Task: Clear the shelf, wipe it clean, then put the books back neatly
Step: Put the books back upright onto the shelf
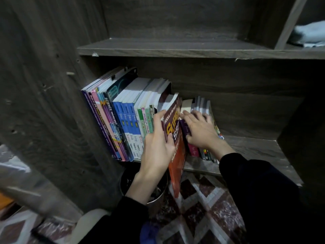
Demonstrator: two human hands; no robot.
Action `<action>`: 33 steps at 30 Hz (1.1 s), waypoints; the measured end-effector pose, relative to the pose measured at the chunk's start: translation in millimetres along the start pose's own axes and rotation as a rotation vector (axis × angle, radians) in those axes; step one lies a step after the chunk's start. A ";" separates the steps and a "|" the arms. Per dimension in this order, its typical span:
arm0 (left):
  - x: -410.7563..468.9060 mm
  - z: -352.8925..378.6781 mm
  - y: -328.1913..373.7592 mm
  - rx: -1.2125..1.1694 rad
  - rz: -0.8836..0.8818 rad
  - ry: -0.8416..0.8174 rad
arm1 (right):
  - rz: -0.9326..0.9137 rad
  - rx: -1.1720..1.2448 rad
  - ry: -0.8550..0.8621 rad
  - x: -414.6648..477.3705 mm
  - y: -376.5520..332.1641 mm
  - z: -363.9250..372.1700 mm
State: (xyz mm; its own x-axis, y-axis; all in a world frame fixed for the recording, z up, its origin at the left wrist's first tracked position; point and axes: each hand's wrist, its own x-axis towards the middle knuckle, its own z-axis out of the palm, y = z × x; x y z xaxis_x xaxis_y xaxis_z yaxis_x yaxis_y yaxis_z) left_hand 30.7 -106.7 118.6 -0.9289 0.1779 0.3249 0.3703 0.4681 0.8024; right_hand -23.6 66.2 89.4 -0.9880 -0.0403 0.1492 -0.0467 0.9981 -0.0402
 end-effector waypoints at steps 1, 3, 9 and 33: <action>-5.8 -10.4 4.9 0.017 0.003 -0.003 | 0.001 0.011 -0.008 0.6 -0.5 -0.5; -17.4 -31.9 10.2 0.037 0.008 0.006 | 0.005 0.043 -0.044 2.5 -2.8 -2.6; -34.4 -87.8 21.7 0.121 0.044 0.073 | 0.043 0.354 0.085 3.6 -30.9 -18.3; 11.5 -97.5 51.2 0.299 0.177 0.040 | -0.038 0.084 0.276 -9.1 -22.3 10.6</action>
State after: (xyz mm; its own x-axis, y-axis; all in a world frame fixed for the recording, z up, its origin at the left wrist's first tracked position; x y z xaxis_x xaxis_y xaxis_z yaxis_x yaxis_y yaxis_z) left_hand 39.9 -165.1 212.3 -0.8472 0.2477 0.4701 0.5011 0.6666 0.5518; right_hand -15.2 43.8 78.5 -0.9084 -0.0518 0.4149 -0.1063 0.9883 -0.1093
